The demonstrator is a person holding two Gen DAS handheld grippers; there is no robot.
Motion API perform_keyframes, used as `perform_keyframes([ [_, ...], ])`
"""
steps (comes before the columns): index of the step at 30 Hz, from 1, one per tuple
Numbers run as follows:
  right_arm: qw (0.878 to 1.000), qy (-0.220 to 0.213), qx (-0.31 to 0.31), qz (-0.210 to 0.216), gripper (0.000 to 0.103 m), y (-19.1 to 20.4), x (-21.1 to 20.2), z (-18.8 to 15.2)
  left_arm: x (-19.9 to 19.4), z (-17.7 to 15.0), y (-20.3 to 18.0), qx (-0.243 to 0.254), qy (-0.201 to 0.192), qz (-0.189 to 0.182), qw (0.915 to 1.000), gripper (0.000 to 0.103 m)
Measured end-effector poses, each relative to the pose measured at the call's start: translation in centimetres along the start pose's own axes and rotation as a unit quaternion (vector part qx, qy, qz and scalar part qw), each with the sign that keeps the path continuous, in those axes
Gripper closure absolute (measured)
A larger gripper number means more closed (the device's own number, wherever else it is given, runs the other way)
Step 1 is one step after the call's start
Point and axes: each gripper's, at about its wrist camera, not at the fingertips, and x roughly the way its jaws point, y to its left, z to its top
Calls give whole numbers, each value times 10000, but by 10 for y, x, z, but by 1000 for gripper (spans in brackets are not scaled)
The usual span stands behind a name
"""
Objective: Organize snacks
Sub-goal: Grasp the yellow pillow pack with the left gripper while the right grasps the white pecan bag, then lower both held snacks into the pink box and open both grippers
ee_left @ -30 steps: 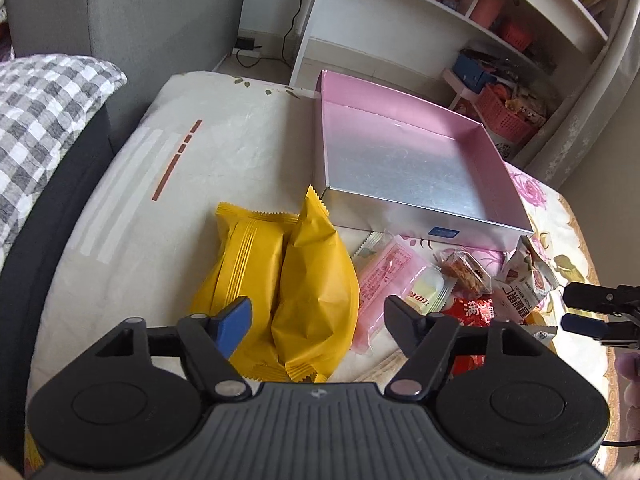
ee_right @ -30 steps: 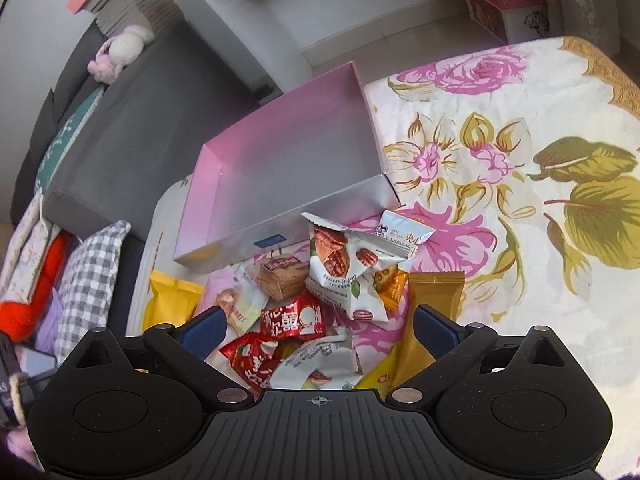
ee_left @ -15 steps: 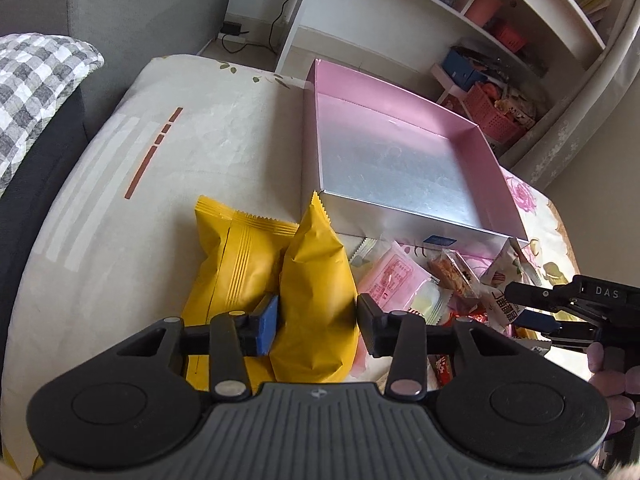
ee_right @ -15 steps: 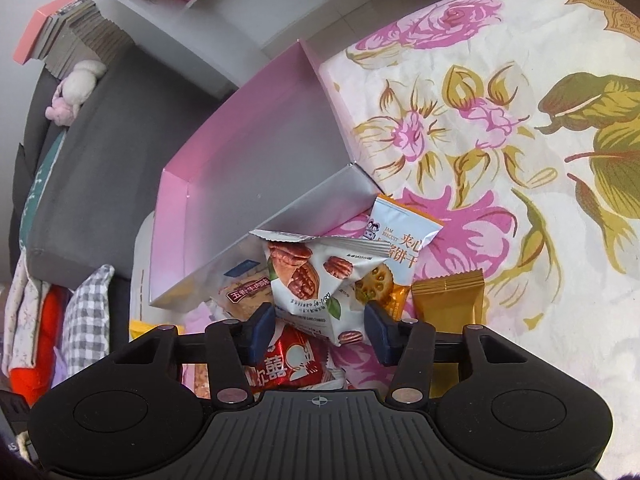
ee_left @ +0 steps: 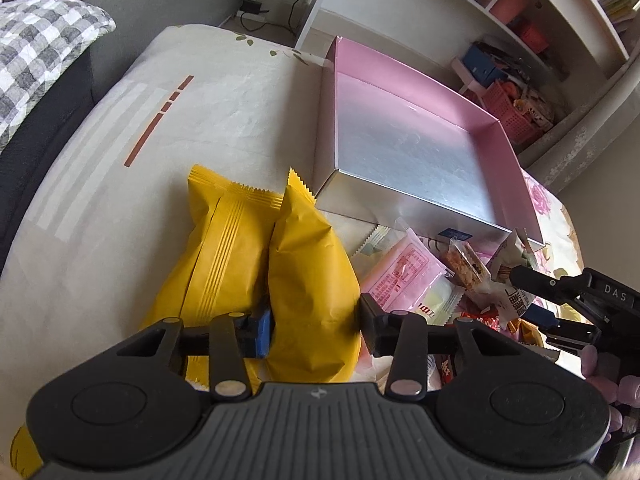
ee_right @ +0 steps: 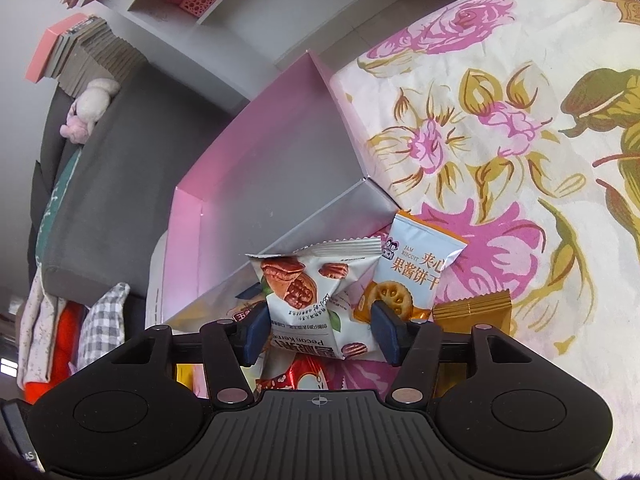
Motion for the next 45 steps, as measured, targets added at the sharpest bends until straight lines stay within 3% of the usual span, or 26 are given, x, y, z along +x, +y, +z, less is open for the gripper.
perform_keyframes([
  [3,9995,-182,-223,-84,55,7,-2,-5,-5,-1,0,-40,-60,61,10000,70],
  [5,9989,-229,-394,-141,67,15,-7,-6,-8,0,-1,-77,-117,49,9999,71],
  [8,9984,-144,-497,-235,70,20,-10,-7,-16,-1,-2,-87,-243,15,9997,72],
  [15,9987,-250,-373,-226,71,21,-27,-3,-31,1,-9,-82,-555,-46,9984,72],
  [24,9986,-428,-28,316,73,21,-50,16,-36,14,-23,-96,-1119,-56,9937,72],
  [29,9964,-434,424,592,74,5,-52,31,-22,28,-33,-193,-1176,-68,9929,72],
  [35,9881,-759,772,1092,74,-3,-58,50,-11,47,-45,-168,-1376,-140,9902,72],
  [42,9883,-894,650,1050,74,1,-29,67,14,63,-57,-23,-1452,-120,9893,72],
  [45,9912,-899,312,921,74,9,-17,72,26,65,-60,133,-1412,-82,9899,72],
])
